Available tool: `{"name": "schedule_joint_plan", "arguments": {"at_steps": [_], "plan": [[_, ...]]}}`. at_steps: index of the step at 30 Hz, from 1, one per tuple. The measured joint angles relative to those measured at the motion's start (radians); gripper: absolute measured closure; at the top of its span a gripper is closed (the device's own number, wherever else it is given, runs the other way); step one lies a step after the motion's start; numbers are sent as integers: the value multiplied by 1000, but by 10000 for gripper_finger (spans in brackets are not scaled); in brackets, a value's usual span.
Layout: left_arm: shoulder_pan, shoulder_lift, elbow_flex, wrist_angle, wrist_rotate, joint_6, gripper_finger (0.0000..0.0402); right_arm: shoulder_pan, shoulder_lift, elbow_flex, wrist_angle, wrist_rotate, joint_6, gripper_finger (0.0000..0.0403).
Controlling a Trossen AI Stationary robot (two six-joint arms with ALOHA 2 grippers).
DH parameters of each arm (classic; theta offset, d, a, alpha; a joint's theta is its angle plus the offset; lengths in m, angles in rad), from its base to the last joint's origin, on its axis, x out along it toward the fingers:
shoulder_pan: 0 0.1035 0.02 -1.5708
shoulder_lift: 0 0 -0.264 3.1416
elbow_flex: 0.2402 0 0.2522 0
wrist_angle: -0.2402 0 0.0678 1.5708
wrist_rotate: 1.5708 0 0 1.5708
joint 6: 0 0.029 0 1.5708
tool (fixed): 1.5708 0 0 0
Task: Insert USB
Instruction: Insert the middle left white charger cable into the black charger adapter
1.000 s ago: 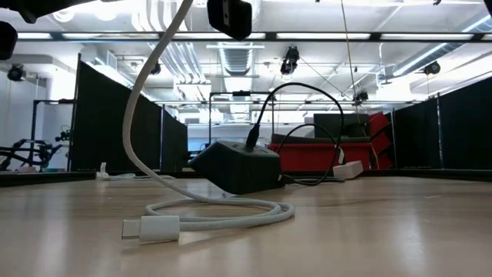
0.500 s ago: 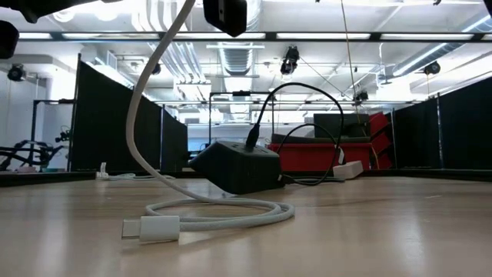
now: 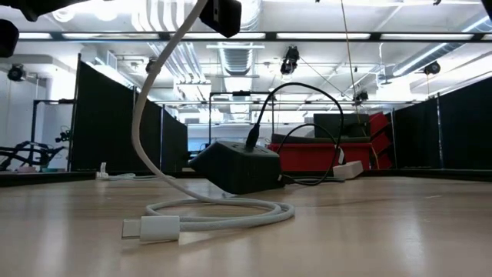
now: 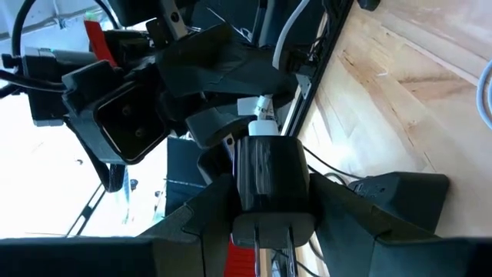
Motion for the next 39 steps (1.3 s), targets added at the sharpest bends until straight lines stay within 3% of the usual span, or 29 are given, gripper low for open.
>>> {"name": "schedule_joint_plan", "arguments": {"at_steps": [6, 10, 25, 33, 39], "plan": [[1, 0, 0, -6, -8, 0, 255, -6, -4, 0, -25, 33, -14, 403], [0, 0, 0, -2, 8, 0, 255, -6, -4, 0, -17, -29, -35, 403], [2, 2, 0, -9, 2, 1, 255, -6, -2, 2, -76, 55, -72, 400], [-10, -6, 0, -8, 11, -4, 255, -6, -19, 3, -169, 73, -111, 342], [-21, -37, 0, -19, -22, -29, 255, 13, -73, 3, -232, 205, -179, 297]]}}
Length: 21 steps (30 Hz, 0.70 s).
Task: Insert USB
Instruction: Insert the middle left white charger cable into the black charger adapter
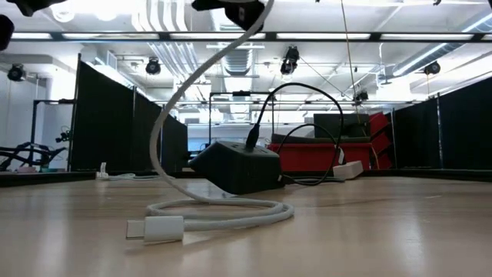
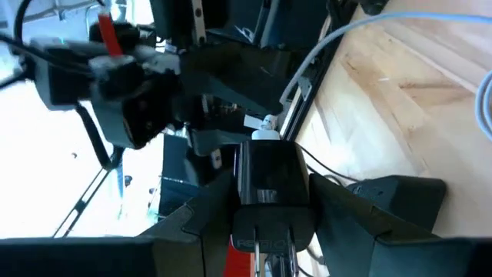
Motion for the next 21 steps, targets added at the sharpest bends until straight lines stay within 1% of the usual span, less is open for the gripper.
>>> {"name": "schedule_joint_plan", "arguments": {"at_steps": [4, 7, 13, 17, 21], "plan": [[0, -3, 0, -11, 0, -8, 255, 18, -4, 0, 71, 14, -37, 275], [1, -3, -1, -11, -1, -8, 255, 26, 10, 0, 131, 12, -42, 268], [2, -2, -1, -12, -4, -10, 255, 24, 37, -1, 180, 11, -32, 285], [2, -2, -1, -15, -5, -13, 255, 24, 46, -1, 213, 14, -32, 312], [3, -3, -1, -17, -5, -13, 255, 22, 47, -1, 210, 30, -28, 347]]}}
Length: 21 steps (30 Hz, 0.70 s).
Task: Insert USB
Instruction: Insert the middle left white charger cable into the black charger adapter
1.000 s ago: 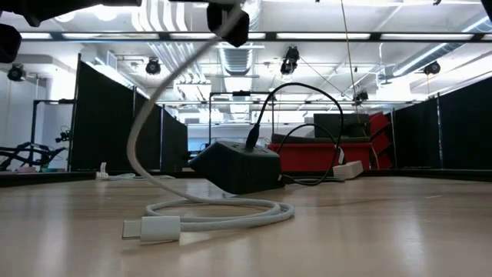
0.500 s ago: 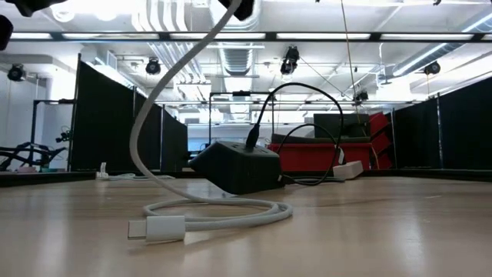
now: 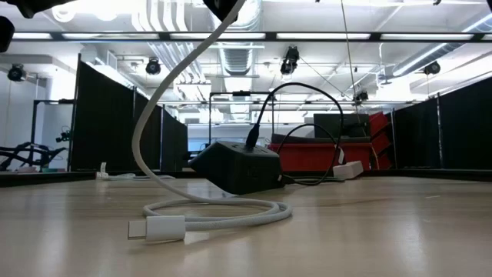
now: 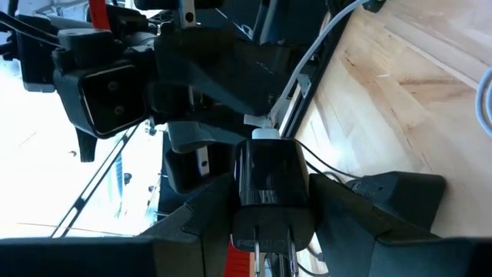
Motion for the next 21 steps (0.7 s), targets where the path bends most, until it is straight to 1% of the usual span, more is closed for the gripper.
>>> {"name": "schedule_joint_plan", "arguments": {"at_steps": [5, 9, 12, 21], "plan": [[10, 0, 0, -1, -3, -5, 255, 0, 0, 0, -9, 1, 0, 392], [26, 0, 0, -1, 1, -24, 255, 0, 0, 0, -15, 5, 19, 400], [29, 1, 0, -2, 0, -29, 255, -1, 0, 0, -22, 6, 23, 387], [29, 2, 0, 0, 0, -29, 255, -2, 0, 0, -24, 5, 27, 321]]}}
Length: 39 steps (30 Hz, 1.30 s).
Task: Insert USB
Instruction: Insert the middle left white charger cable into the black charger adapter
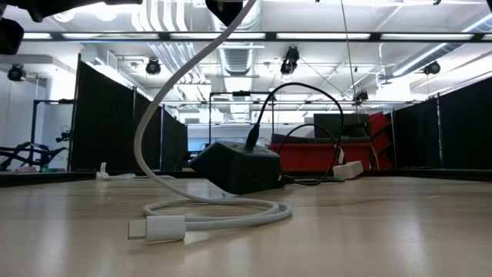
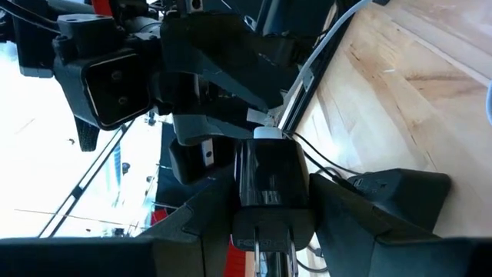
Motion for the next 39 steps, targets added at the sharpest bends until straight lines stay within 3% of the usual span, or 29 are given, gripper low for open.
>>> {"name": "schedule_joint_plan", "arguments": {"at_steps": [5, 13, 39], "plan": [[0, 0, 0, 0, 16, 0, 255, -5, 0, 0, 0, 6, 8, 323], [8, 1, 0, -2, 24, -9, 255, -7, 14, 0, 0, -5, 8, 396], [54, 3, 0, -45, 119, -69, 255, -14, 18, -4, 14, -28, -32, 400]]}}
